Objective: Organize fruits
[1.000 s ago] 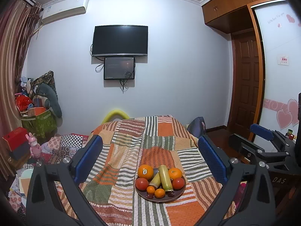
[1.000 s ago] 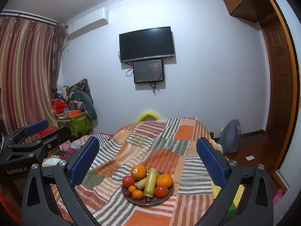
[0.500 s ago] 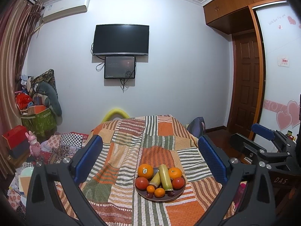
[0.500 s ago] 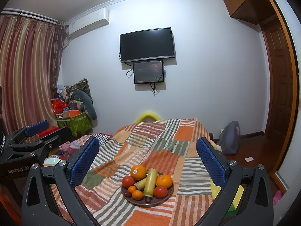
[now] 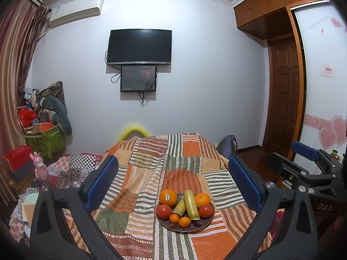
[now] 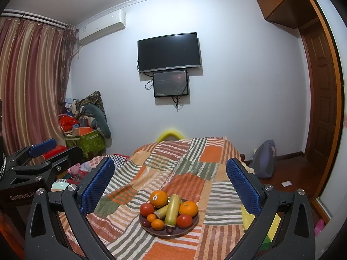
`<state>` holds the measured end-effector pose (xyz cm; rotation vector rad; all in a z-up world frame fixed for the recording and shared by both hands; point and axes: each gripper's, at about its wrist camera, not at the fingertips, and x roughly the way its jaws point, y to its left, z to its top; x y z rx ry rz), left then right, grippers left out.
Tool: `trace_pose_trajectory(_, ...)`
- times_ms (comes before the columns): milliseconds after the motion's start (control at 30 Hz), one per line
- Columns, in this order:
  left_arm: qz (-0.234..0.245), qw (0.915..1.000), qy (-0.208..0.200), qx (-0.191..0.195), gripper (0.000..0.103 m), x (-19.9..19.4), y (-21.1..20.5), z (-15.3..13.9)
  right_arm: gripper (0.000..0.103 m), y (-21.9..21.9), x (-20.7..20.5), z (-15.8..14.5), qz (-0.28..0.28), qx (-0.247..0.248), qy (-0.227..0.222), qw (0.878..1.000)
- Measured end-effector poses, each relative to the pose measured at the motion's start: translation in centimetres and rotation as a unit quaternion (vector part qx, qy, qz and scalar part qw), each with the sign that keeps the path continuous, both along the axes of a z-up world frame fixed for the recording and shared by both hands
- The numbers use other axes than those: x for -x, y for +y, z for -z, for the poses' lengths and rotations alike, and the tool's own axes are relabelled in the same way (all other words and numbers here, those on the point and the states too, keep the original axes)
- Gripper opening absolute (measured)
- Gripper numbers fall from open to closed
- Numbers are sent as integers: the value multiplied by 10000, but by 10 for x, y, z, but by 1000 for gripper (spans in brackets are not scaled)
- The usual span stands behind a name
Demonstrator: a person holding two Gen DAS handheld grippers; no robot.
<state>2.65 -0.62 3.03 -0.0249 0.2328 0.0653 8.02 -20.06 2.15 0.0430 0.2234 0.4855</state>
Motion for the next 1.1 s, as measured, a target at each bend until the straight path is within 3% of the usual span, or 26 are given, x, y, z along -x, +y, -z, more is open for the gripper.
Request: trace_pose_trajectory(1100,128,9999,38,67,103,-2,0,0,103,-3,-3,-1,75,-12,3,10000)
